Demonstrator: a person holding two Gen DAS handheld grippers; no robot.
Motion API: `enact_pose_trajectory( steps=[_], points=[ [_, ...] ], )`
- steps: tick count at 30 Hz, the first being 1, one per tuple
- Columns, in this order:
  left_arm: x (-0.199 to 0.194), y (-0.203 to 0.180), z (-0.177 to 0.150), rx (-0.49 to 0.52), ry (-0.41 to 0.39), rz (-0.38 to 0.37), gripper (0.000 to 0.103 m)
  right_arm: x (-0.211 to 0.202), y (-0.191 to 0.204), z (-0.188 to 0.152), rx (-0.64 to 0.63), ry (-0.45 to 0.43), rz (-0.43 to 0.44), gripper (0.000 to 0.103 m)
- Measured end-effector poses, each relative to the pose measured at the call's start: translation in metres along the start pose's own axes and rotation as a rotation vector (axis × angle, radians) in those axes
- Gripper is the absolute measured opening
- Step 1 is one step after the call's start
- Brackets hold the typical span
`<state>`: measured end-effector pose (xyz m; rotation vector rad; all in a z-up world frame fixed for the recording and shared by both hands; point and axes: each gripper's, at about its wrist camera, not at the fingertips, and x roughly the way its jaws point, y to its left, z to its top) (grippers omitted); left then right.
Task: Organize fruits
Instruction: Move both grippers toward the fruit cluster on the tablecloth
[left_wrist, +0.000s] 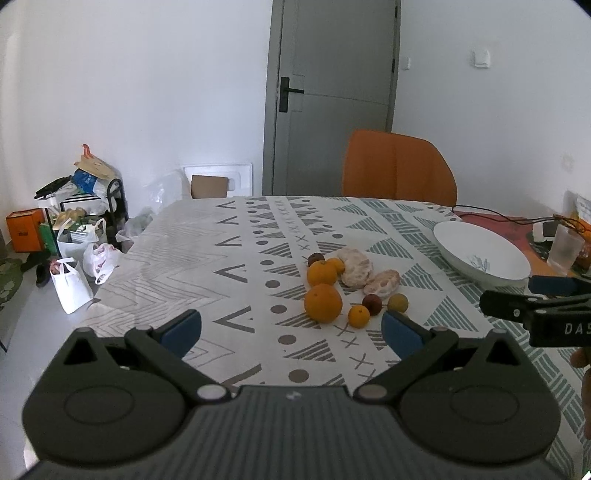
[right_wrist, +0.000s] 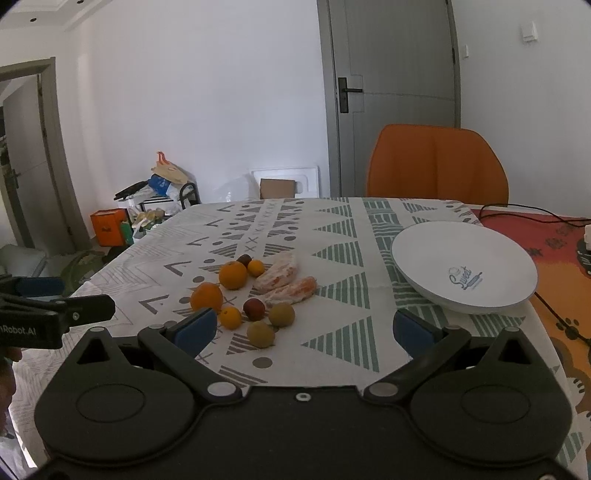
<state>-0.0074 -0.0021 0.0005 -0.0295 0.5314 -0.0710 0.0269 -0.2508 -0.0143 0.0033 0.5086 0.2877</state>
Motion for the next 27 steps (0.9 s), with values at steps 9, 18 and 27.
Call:
enact_pose_trajectory(
  steps=[9, 18, 27],
  points=[
    [-0.003, 0.002, 0.001, -0.005, -0.009, 0.0, 0.103, -0.001, 0.002, 0.001, -0.006, -0.012, 0.009, 0.103],
    [0.009, 0.005, -0.002, -0.031, 0.0, -0.015, 0.101, 0.008, -0.011, -0.002, 0.067, -0.011, 0.06, 0.103],
    [0.038, 0.015, -0.01, -0.075, 0.015, -0.016, 0.098, 0.035, -0.02, -0.002, 0.076, -0.006, 0.092, 0.101]
  ],
)
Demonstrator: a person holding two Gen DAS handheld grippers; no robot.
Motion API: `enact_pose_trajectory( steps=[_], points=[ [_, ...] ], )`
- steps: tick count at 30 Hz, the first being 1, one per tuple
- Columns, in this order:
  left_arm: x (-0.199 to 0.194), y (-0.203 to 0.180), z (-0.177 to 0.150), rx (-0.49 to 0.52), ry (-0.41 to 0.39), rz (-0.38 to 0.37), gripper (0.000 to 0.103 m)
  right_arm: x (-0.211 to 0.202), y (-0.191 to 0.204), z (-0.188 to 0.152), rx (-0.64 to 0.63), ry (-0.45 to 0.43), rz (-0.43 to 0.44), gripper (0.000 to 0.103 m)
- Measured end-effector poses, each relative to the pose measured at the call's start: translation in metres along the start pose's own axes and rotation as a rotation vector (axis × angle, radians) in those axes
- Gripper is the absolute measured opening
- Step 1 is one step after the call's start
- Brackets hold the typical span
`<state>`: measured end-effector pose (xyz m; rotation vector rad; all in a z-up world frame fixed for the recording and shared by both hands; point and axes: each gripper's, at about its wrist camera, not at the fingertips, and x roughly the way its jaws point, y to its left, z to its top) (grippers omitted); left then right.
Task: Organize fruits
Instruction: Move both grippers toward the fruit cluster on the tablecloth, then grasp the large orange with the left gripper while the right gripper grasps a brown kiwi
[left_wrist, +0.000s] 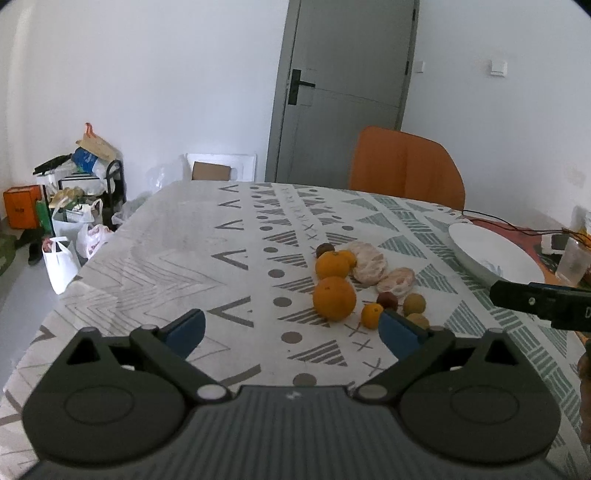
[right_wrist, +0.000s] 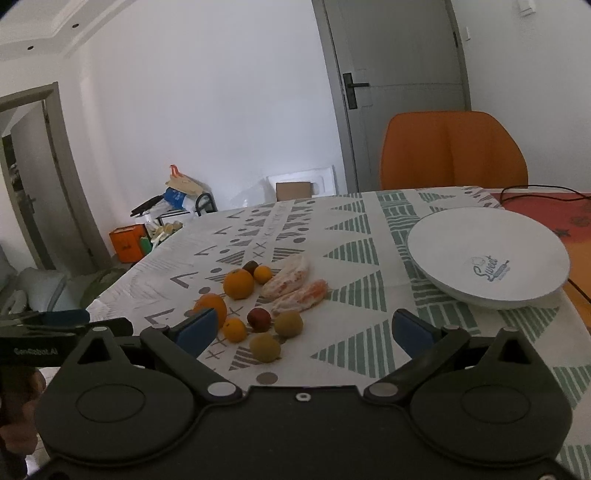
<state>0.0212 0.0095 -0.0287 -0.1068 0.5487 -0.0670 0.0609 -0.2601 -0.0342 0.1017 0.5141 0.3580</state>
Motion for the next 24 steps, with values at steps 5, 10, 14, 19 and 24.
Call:
enact_pose_trajectory(
  steps=[5, 10, 14, 19, 24],
  points=[
    [0.014, 0.006, 0.0, -0.023, 0.002, 0.001, 0.098, 0.019, -0.001, -0.001, 0.018, 0.033, 0.016, 0.091],
    [0.026, 0.004, 0.002, 0.006, 0.003, -0.004, 0.098, 0.034, 0.0, -0.007, 0.031, 0.075, 0.048, 0.081],
    [0.039, 0.006, 0.005, 0.001, 0.026, -0.029, 0.091, 0.047, 0.004, -0.01, 0.04, 0.103, 0.064, 0.074],
    [0.056, 0.007, 0.008, 0.013, 0.056, -0.077, 0.081, 0.057, 0.01, -0.015, 0.044, 0.118, 0.041, 0.069],
    [0.071, 0.003, 0.011, 0.045, 0.074, -0.116, 0.076, 0.065, 0.02, -0.021, 0.033, 0.128, 0.027, 0.067]
  ],
)
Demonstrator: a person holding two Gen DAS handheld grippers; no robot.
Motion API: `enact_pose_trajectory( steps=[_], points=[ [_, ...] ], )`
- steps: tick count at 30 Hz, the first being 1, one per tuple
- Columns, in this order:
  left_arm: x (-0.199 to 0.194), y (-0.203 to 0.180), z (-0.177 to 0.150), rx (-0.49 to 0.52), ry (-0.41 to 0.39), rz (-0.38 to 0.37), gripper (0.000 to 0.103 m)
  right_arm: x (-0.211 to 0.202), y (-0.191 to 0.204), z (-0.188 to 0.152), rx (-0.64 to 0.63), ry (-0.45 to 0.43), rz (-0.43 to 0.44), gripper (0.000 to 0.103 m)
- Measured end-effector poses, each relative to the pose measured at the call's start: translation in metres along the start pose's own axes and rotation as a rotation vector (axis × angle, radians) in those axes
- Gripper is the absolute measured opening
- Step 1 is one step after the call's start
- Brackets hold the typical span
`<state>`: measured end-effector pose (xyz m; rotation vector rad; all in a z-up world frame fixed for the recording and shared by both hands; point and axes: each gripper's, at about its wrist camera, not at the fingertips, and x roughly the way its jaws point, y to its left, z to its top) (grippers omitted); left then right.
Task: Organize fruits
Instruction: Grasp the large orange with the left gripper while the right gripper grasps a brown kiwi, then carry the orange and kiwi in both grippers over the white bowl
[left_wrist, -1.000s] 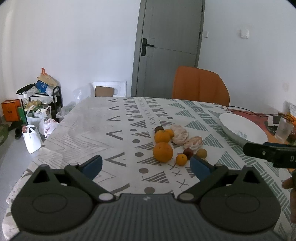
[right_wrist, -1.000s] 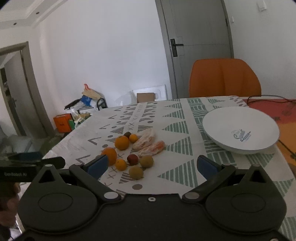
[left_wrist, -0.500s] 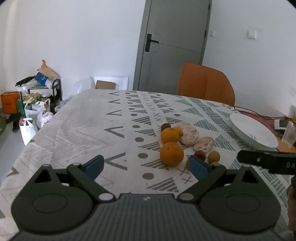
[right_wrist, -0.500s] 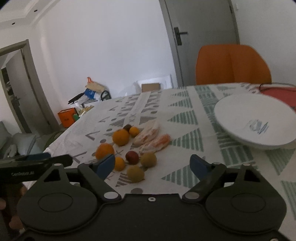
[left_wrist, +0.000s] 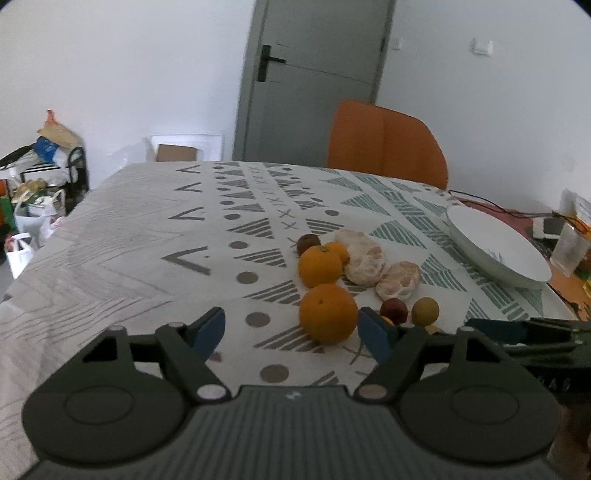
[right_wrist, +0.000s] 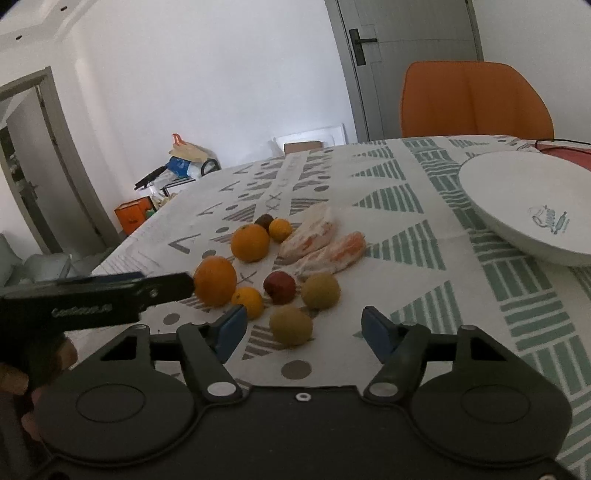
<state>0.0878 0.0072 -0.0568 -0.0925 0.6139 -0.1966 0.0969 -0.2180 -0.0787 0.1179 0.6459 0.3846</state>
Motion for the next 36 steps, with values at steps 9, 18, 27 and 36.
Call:
enact_pose_trajectory(
  steps=[9, 18, 27, 36],
  points=[
    [0.028, -0.01, 0.005, 0.03, 0.054, -0.035, 0.064, 0.012, 0.001, -0.003, 0.009, -0.014, -0.004, 0.05],
    [0.033, -0.013, 0.002, 0.016, 0.065, -0.043, 0.041, 0.011, -0.011, -0.003, 0.062, -0.017, 0.031, 0.025],
    [0.02, -0.014, 0.002, -0.009, 0.055, -0.039, 0.04, -0.002, -0.011, -0.003, 0.053, -0.044, 0.025, 0.025],
    [-0.001, -0.027, 0.005, 0.008, 0.007, -0.029, 0.04, -0.022, -0.014, -0.002, 0.039, -0.095, 0.023, 0.025]
  ],
)
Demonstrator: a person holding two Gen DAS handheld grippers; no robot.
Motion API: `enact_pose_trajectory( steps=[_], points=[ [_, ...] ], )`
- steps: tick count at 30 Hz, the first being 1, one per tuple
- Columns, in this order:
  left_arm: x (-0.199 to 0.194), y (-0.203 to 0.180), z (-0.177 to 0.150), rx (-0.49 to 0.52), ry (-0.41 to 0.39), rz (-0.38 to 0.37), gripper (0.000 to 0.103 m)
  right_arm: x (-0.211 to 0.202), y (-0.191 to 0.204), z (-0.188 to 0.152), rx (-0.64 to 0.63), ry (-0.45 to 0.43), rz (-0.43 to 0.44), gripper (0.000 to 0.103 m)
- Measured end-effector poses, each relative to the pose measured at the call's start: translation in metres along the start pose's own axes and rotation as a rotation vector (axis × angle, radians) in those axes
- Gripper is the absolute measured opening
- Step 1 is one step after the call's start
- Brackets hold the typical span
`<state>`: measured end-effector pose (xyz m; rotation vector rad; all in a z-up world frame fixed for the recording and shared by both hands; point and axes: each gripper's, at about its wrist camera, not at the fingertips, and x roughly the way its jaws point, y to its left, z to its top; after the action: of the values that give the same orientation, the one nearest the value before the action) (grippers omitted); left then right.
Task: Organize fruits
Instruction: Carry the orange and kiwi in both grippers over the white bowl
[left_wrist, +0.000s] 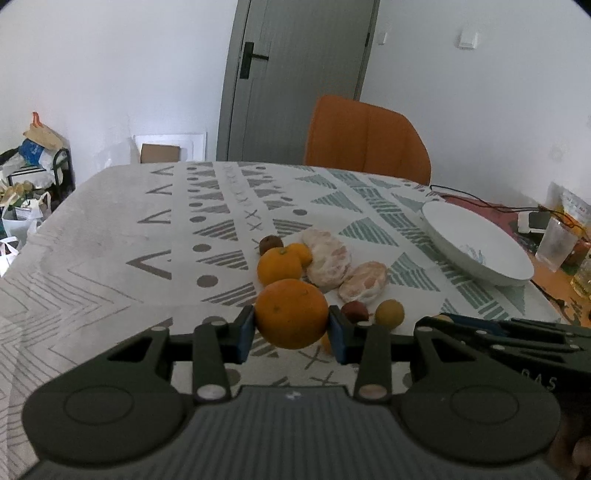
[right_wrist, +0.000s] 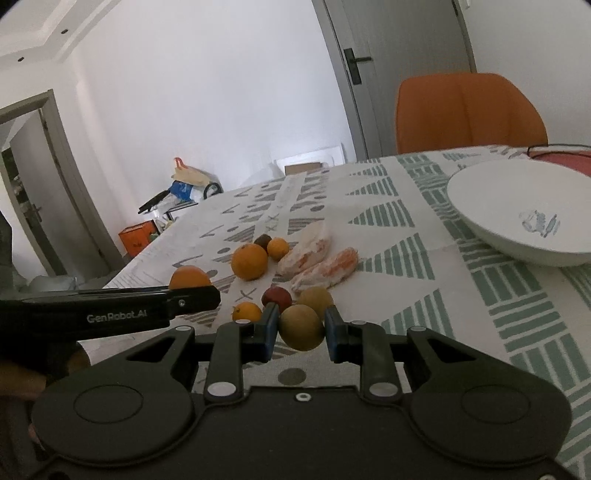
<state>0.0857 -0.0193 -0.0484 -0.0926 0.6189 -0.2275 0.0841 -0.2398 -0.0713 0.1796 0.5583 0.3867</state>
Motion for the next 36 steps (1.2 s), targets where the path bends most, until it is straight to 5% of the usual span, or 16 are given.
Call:
enact_pose_trajectory(
  steps=[14, 36],
  points=[
    [-0.008, -0.036, 0.011, 0.064, -0.047, -0.013, 0.04, -0.029, -0.031, 0.007, 0.027, -0.078, -0.031, 0.025],
    [0.037, -0.109, 0.037, 0.204, -0.057, -0.114, 0.04, -0.058, -0.113, 0.021, 0.141, -0.182, -0.184, 0.025]
  ],
)
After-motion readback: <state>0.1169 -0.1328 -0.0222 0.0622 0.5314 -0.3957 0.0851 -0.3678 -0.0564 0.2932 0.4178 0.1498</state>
